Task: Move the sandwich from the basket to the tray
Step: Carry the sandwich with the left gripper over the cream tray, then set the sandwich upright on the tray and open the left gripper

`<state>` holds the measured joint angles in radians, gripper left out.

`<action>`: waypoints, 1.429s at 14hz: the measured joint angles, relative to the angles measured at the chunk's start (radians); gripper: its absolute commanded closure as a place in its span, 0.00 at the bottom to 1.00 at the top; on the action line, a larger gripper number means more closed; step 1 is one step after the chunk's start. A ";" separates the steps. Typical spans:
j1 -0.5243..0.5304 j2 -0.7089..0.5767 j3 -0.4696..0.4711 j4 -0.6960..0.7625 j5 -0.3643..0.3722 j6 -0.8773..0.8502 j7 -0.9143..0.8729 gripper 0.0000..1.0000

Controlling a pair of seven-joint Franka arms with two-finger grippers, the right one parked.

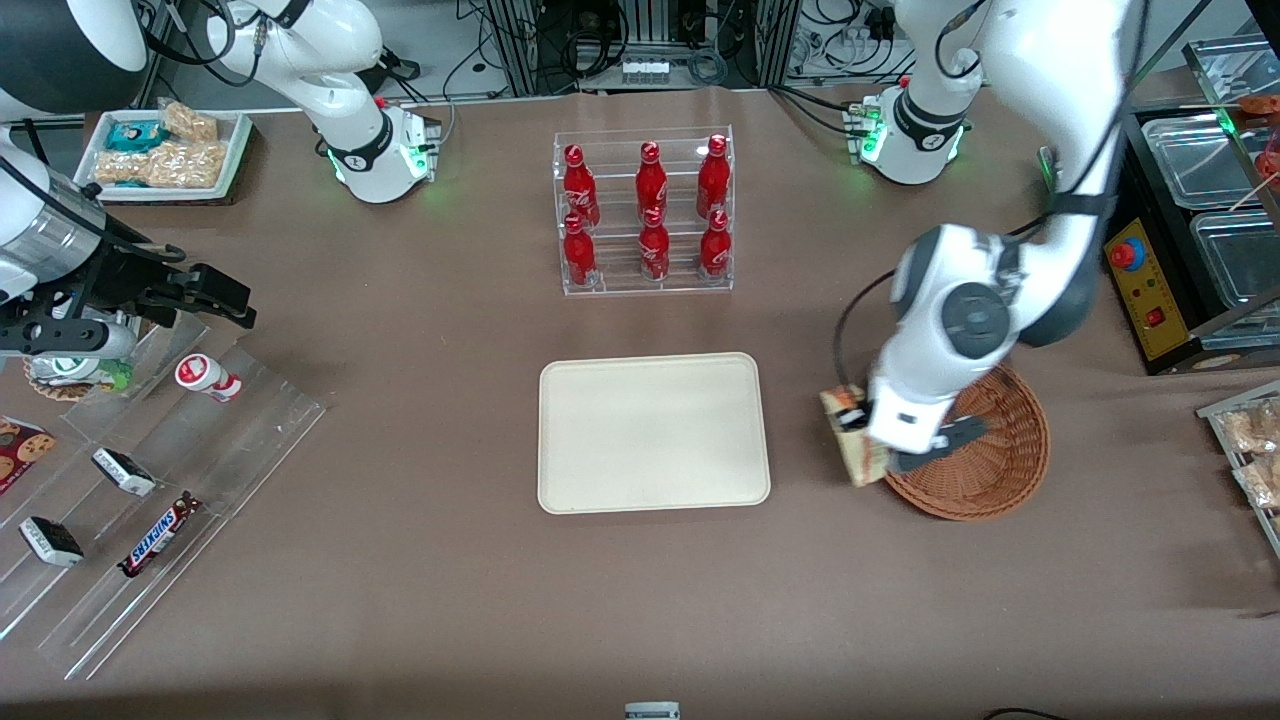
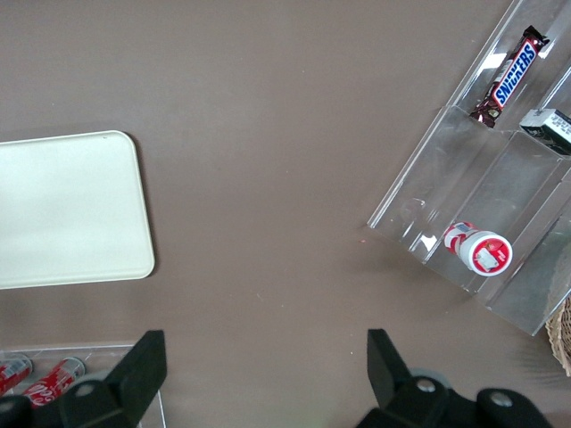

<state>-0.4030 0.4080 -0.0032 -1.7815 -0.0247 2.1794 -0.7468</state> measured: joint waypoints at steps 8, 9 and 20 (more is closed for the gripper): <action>-0.279 0.229 0.002 0.187 0.000 0.191 -0.049 0.87; -0.297 0.245 0.003 0.200 0.000 0.193 -0.058 0.85; -0.323 0.303 0.015 0.239 0.004 0.277 -0.150 0.00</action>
<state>-0.7263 0.7112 0.0120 -1.5423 -0.0207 2.4560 -0.8972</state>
